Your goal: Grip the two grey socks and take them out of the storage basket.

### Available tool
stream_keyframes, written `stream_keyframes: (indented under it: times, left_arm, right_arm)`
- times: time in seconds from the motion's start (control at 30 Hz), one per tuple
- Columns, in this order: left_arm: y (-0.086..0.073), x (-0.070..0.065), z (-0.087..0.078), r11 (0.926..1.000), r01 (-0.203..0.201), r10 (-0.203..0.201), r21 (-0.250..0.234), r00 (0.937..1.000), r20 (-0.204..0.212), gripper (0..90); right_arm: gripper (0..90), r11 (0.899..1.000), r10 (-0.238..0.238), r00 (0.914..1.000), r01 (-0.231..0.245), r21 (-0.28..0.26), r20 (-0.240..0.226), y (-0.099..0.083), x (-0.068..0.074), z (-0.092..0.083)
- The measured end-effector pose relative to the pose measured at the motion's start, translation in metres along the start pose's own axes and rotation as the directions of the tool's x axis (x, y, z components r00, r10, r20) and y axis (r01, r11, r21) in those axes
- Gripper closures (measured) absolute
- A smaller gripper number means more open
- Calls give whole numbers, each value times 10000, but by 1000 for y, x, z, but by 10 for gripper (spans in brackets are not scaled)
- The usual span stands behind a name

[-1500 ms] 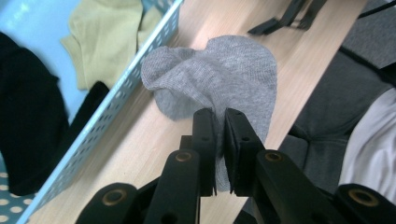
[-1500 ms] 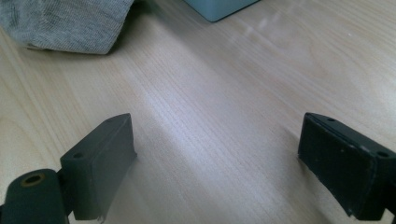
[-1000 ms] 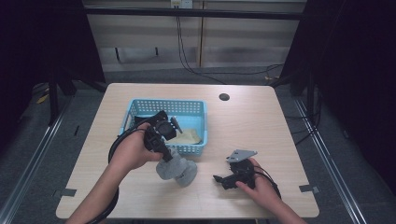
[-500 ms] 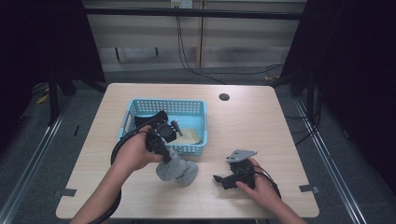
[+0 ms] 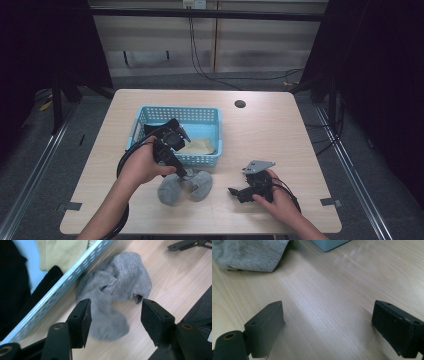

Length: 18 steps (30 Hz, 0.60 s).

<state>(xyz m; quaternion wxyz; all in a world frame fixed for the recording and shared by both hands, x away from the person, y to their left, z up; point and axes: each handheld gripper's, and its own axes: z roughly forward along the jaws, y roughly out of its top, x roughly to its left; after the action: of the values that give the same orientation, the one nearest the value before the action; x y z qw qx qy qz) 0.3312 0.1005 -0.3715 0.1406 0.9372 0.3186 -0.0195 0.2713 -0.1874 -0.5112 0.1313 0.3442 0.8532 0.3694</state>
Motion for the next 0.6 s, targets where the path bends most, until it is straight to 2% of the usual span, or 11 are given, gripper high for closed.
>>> stream_keyframes:
  times: [0.1,0.3,0.5,0.6]
  left_arm:
    - [-5,1,-2,9995,219,-219,-242,9998,20,337]
    - [-19,8,-3,9964,523,-526,-666,9986,-33,291]
    - [-35,17,2,9941,816,-827,-714,9965,-117,292]
    - [-45,22,7,9902,1054,-1065,-920,9943,-73,291]
  right_arm:
    - [104,10000,-20,10000,20,-11,15,0,0,0]
    - [104,10000,6,10000,-6,8,5,0,0,0]
    - [104,10000,-12,10000,12,21,-3,0,0,0]
    - [105,10000,-1,10000,1,28,-9,0,0,0]
